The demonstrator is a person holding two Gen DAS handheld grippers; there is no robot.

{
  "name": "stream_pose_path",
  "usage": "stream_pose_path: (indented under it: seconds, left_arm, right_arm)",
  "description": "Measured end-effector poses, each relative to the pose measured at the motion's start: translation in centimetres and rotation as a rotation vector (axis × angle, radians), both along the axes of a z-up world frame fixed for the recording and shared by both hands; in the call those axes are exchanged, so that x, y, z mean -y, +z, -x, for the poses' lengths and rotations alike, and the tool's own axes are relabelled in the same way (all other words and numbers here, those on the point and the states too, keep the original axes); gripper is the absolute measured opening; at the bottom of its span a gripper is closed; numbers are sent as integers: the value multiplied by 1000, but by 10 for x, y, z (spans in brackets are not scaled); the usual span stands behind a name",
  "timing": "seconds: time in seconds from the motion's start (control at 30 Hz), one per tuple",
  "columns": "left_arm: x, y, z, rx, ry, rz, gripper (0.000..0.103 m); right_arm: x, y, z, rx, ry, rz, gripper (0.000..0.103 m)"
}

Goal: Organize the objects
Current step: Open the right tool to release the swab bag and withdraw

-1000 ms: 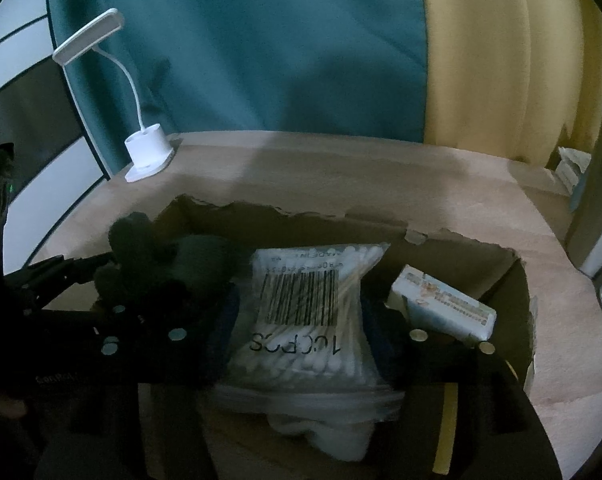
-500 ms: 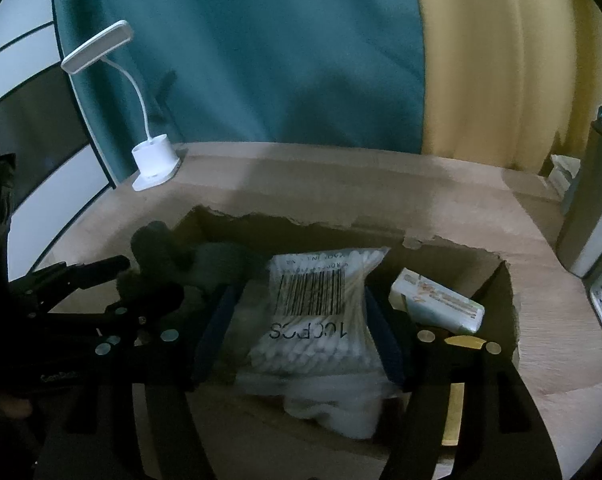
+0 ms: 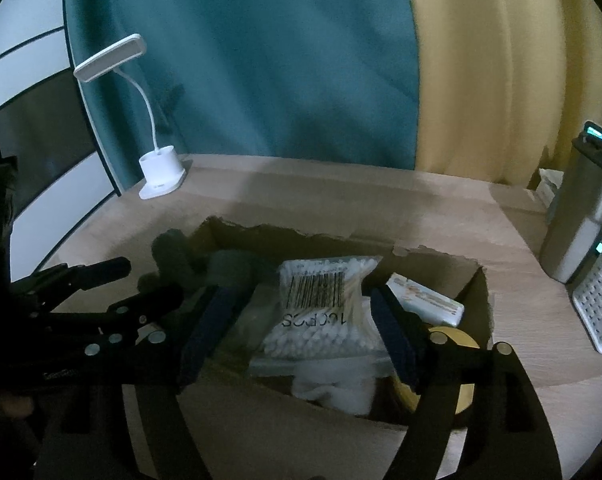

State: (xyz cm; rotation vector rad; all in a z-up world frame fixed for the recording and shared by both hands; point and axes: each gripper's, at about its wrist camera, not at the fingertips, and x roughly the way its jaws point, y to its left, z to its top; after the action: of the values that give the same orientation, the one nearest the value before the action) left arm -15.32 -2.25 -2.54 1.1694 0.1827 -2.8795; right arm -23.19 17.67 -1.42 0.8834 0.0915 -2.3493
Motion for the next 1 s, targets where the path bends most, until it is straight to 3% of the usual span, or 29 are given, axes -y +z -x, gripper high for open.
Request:
stream_pose_path:
  seconds: [1.0]
  left_arm:
    - [-9,13,-32,-48,-16,-11,81]
  right_arm:
    - [-36,12,-37,-32,-50,-10,78]
